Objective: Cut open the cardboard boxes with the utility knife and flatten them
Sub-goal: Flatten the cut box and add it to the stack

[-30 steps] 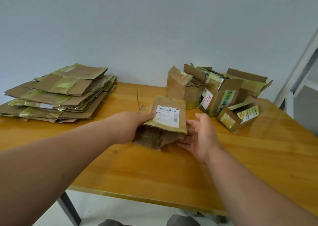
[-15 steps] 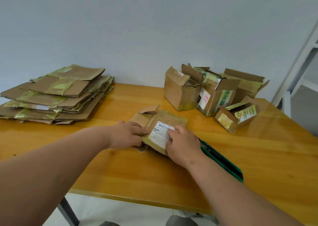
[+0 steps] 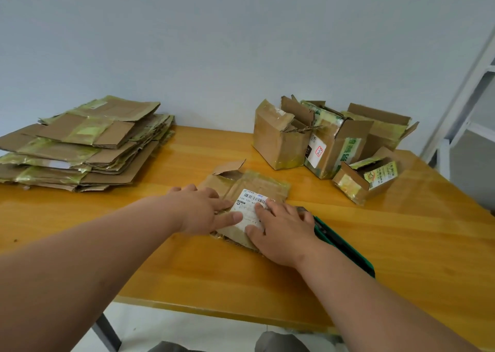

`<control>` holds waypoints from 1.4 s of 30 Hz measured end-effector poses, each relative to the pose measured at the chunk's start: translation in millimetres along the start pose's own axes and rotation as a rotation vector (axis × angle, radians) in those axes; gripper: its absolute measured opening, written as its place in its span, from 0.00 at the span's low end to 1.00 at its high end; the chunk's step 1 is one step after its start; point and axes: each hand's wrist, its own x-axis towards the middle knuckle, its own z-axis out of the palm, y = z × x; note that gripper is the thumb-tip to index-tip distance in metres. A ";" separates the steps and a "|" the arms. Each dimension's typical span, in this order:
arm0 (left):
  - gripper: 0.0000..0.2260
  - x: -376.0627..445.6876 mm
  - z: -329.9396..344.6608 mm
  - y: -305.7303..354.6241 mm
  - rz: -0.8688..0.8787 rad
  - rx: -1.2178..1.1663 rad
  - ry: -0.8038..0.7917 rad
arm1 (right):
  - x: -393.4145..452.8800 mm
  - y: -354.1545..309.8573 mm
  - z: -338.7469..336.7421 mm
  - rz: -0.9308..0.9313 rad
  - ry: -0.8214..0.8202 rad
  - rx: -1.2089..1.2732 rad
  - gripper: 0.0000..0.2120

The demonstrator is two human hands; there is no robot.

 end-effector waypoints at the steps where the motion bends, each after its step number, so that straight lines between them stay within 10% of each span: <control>1: 0.35 1.0 -2.3 -1.4 -0.004 0.066 0.002 | -2.2 -0.6 -6.4 0.000 -0.025 -0.017 0.32; 7: 0.28 1.4 -11.7 -36.8 -0.111 0.129 -0.089 | -16.4 -11.1 -28.3 -0.136 -0.213 0.133 0.24; 13: 0.26 5.1 15.1 -12.0 -0.101 -0.026 0.206 | -4.1 -11.4 -13.1 -0.096 0.169 0.169 0.21; 20: 0.50 12.2 39.1 -5.3 -0.122 -0.122 0.092 | 7.1 -4.1 4.8 -0.076 0.061 0.037 0.28; 29: 0.27 33.2 2.0 -32.0 -0.002 -0.067 0.099 | 10.3 -3.8 0.6 -0.140 0.304 0.122 0.14; 37: 0.44 36.8 29.5 -10.0 -0.039 -0.136 0.124 | 48.6 0.3 -3.2 -0.015 0.703 0.252 0.20; 42: 0.41 43.5 10.6 -15.0 -0.029 -0.025 0.079 | 63.1 -4.7 -2.2 -0.085 0.269 0.096 0.30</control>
